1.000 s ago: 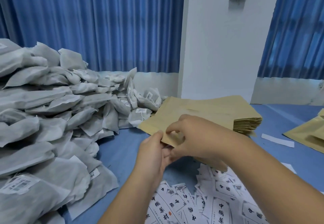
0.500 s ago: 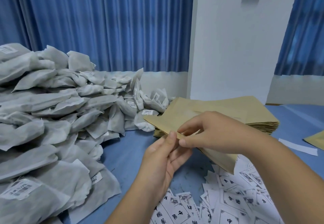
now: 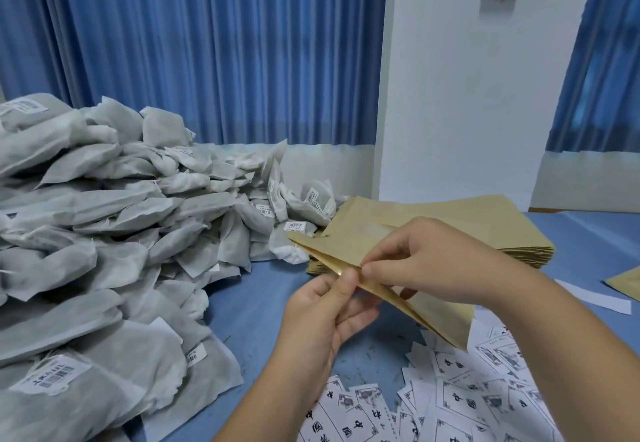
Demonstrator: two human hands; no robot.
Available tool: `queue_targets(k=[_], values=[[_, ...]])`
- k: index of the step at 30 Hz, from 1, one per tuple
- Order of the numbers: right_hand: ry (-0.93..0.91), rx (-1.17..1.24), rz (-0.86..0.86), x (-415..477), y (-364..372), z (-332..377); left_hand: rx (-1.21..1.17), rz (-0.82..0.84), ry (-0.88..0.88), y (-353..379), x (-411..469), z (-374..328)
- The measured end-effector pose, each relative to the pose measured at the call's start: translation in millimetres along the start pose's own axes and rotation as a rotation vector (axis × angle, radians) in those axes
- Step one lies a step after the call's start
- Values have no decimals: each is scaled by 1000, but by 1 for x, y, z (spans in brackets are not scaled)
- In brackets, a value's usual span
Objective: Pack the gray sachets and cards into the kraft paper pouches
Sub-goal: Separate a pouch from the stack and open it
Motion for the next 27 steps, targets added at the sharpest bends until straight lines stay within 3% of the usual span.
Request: queue_targets(k=[6,15,21,27], values=[[4,-351,-104,2,10,11,49,-63,1,3,0,0],[49,-370,-17,0,12,11,76,-66,8,7,-2,-4],[8,-484,-108,-1,9,13,129,-69,6,9,-3,-4],[-24,-445,-147,-2,5,11,79,-71,15,9,-4,-9]])
Point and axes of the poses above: each hand's wrist, its own x-axis towards the middle knuckle, its own y-axis out of the palm, z = x × y, the point moved 2 cm from there along x, towards the middle knuckle, and after that the axes turned 10 degrees about z, right-handed, at the moved point
